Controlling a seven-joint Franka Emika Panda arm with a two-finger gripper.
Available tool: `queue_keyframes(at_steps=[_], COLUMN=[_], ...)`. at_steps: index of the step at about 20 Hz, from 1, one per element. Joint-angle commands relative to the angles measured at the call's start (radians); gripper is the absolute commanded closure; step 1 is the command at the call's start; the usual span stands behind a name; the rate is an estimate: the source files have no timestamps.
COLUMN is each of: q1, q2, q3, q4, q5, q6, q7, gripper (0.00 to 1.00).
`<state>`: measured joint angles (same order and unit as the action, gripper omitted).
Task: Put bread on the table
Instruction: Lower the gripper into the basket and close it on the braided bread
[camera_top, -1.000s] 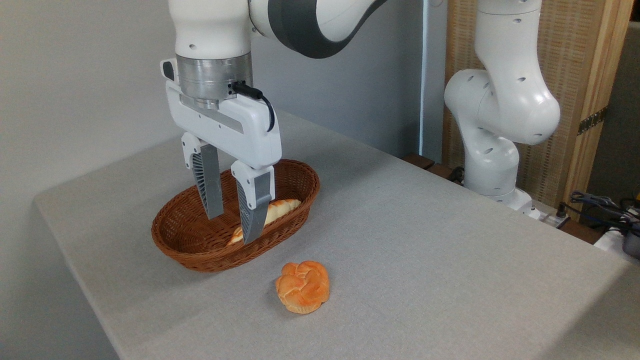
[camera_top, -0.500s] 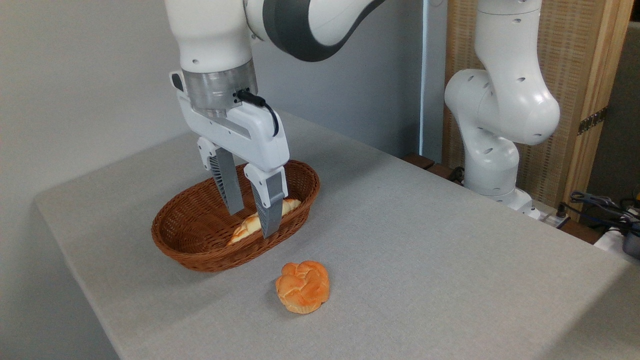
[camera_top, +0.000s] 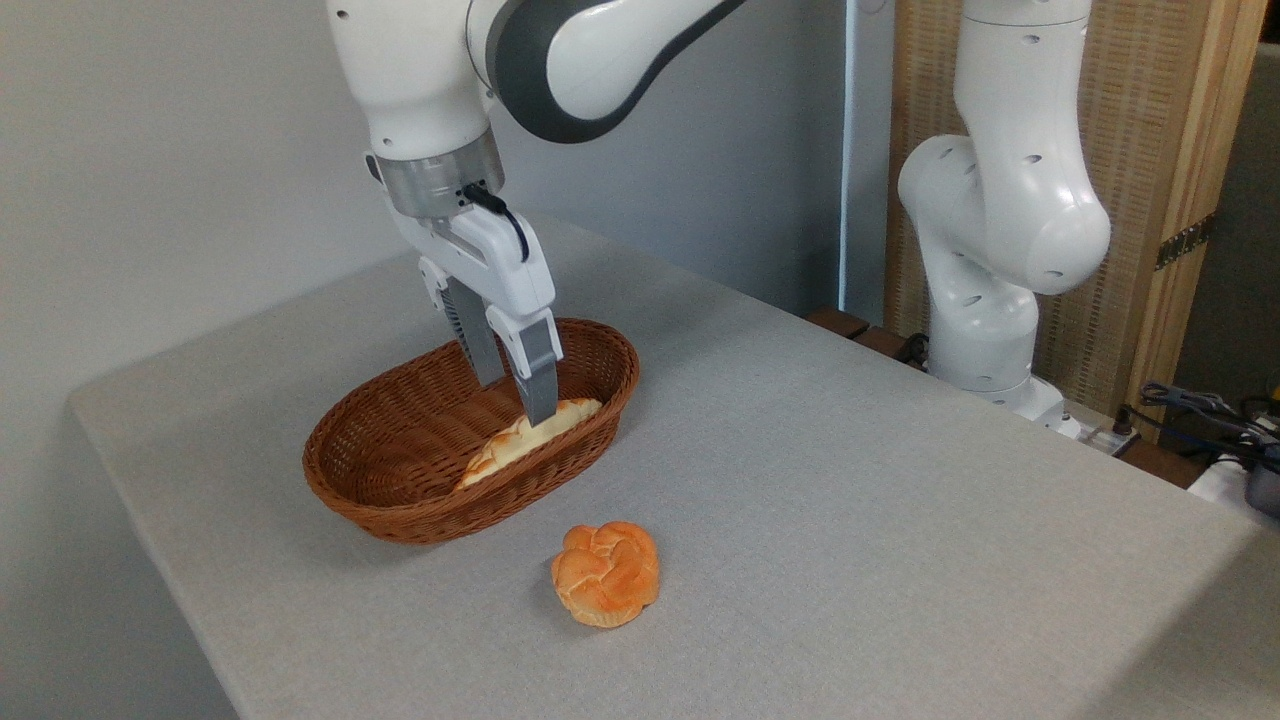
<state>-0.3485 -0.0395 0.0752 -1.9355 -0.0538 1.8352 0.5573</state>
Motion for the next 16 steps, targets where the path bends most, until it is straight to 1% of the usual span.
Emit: queue_keyframes(at_steps=[1,5,9,12,14,16], q1=[-0.021,-0.030,-0.030,-0.033,-0.033,-0.033], q2=[-0.020,-0.008,0.000,0.024,0.041,0.041], q3=[0.012,0.006,0.002,-0.002,-0.002,-0.002], q4=[-0.036,-0.043,-0.045,-0.043,-0.045,-0.043], q5=[-0.014,-0.005,-0.004,-0.003,-0.003,-0.003], q6=[0.019,0.019,0.019,0.021,0.047,0.053], q7=[-0.017,-0.017,-0.017,-0.017,-0.017,-0.019], gripper=[0.00,0.00,0.00,0.00,0.00,0.00])
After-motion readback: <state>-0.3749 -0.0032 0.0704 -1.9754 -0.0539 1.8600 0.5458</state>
